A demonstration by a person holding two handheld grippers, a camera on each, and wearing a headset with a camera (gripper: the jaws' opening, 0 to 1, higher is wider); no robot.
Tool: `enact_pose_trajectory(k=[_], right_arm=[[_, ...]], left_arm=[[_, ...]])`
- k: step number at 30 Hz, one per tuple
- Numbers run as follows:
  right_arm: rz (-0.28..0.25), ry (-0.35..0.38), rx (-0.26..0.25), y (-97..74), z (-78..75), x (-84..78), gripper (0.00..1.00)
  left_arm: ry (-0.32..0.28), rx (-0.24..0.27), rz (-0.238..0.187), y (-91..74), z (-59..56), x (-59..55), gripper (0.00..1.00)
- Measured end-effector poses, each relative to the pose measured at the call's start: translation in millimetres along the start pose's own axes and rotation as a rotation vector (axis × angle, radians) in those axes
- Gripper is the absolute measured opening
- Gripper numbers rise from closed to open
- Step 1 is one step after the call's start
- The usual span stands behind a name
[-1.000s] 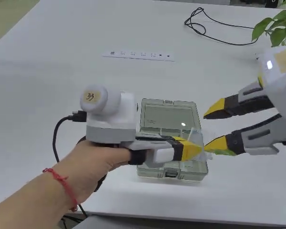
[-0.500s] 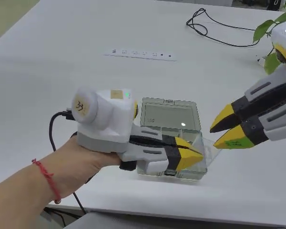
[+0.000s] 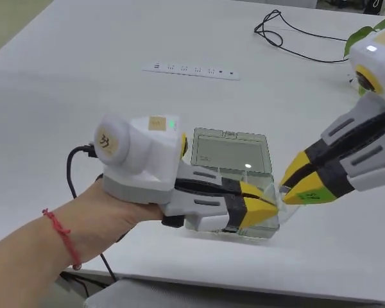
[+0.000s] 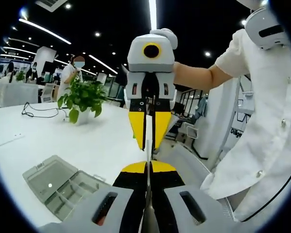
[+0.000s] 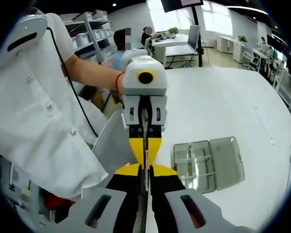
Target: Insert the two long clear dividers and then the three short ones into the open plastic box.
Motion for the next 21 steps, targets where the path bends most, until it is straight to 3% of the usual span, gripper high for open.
enact_pose_trajectory(k=[8, 21], right_arm=[[-0.009, -0.004, 0.01, 2.1, 2.4, 0.7, 0.03], [-0.014, -0.017, 0.009, 4.2, 2.7, 1.8, 0.03]], left_arm=[[0.005, -0.001, -0.009, 0.4, -3.8, 0.4, 0.0], [0.012, 0.011, -0.018, -2.1, -4.3, -1.2, 0.0]])
Point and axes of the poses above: the centre of the closed fingertips' face, and the gripper's own axes: y roughly forward along the fingers, z roughly to its left, x roughly out of its top, the point moved 5 cm from there along -y, roughly backward along the fingers, and after that the axes turned 12 degrees about -y, right-handed, at the moved point
